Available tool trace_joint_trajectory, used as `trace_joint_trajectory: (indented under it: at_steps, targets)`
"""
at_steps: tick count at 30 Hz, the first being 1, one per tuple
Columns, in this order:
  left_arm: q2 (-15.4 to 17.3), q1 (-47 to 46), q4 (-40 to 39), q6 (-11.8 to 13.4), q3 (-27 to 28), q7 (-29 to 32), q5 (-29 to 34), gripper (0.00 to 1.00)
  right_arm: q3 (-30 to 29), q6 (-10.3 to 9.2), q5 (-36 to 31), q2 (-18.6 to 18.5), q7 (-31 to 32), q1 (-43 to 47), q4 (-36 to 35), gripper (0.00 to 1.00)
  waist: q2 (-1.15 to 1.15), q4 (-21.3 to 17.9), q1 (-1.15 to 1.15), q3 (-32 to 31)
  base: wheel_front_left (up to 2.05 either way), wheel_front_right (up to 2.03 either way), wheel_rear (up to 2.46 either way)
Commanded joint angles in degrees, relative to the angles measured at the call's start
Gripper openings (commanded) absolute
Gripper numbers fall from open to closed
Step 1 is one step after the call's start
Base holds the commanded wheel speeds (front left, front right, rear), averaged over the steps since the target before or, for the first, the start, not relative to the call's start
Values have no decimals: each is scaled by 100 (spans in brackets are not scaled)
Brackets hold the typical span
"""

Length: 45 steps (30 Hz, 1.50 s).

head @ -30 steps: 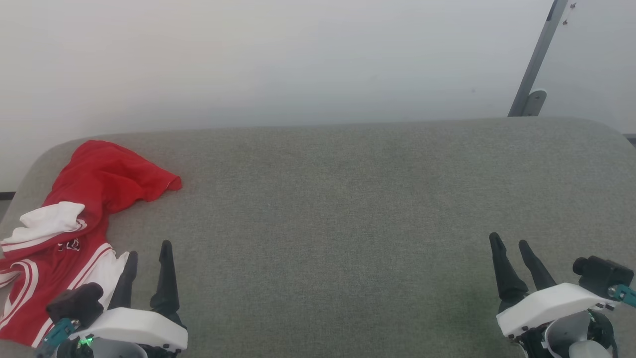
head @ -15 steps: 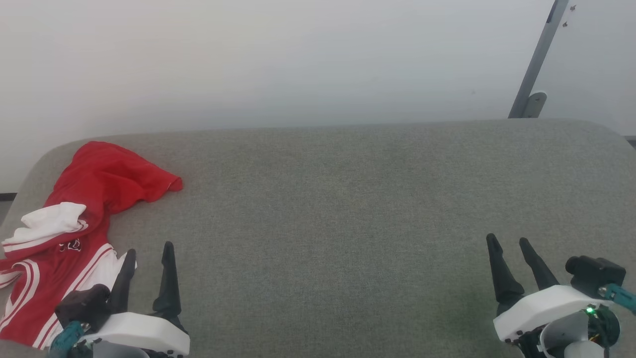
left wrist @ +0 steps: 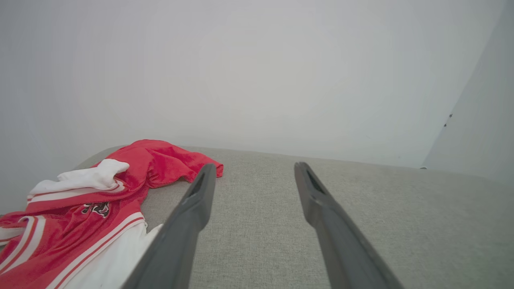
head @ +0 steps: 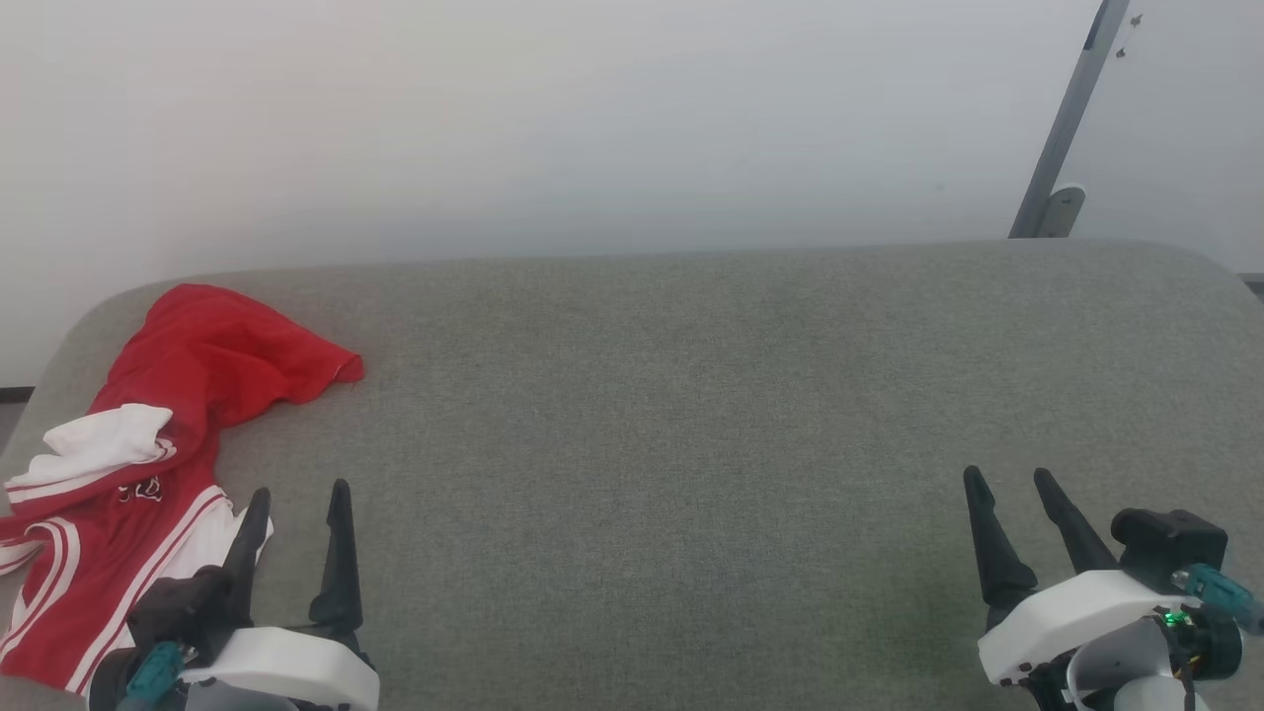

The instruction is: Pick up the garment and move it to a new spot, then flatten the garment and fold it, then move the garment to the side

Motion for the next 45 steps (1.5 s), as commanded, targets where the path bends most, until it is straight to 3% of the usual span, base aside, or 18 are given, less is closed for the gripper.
trace_joint_trajectory:
  at_steps: [1, 18, 31, 39, 45]
  targets:
    - [28, 63, -36, -32, 20, -48, 172, 100, 14, 4, -135, -39, -59, 23, -41, 100, 0, -1, -1, -4, 0, 0, 0]
    - [39, 94, -11, -81, 58, -235, 842, 100, 48, 3, -819, -91, -190, 29, -103, 100, 0, -1, -1, -34, 0, 0, 0]
    - [-5, 42, 45, -119, 107, -222, 743, 100, 100, 3, -813, -108, -166, 7, -124, 100, 0, 50, -1, -43, 0, 0, 0]
    - [-44, -9, 104, -1, 290, -222, 657, 100, 401, 3, -750, -180, -119, -91, -149, 100, 0, 289, -1, -88, 0, 0, 0]
    - [44, -8, 196, -5, 417, -222, 560, 100, 723, 3, -631, -271, -81, -211, -55, 100, 0, 715, -1, -156, 0, 0, 0]
